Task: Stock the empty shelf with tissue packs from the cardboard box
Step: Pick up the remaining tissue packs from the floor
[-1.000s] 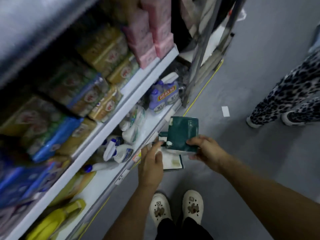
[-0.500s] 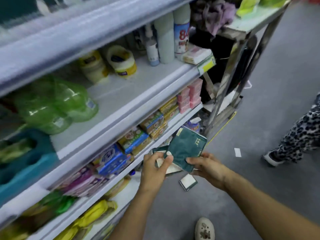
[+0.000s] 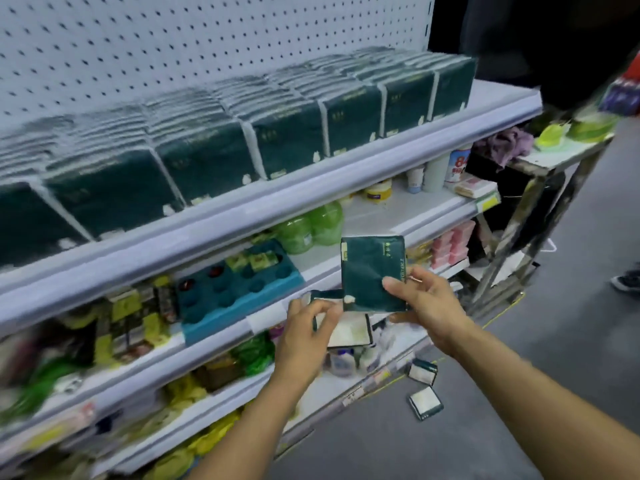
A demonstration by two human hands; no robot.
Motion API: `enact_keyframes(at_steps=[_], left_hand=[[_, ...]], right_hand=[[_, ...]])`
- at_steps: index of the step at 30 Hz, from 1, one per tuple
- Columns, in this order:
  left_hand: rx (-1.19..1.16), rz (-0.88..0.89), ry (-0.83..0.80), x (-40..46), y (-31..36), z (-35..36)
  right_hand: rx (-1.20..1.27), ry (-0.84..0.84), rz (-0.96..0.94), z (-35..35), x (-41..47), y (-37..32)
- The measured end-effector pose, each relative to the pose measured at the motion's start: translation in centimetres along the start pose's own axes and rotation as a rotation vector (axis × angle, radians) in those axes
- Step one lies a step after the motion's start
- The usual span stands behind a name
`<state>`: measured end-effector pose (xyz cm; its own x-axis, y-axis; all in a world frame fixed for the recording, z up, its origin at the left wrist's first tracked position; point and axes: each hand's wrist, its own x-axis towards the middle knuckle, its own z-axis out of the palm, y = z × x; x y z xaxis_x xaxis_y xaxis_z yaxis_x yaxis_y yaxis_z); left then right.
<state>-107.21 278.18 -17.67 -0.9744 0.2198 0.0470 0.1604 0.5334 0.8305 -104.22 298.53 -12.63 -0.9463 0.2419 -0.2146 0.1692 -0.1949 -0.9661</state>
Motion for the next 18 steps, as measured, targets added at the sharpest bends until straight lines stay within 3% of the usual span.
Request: enact_keyframes(at_steps=[14,18], left_hand=[[0.093,-0.008,0.256,-6.6,-0.3,-21.5],[0.081,0.014,0.325,-8.9,-0.8,-26.0]], right_hand=[[-0.322,-0.328,-0.419,19.1,-2.7,-10.5],[-0.459,-0.392,-0.656,25.0,-3.0,-13.9]])
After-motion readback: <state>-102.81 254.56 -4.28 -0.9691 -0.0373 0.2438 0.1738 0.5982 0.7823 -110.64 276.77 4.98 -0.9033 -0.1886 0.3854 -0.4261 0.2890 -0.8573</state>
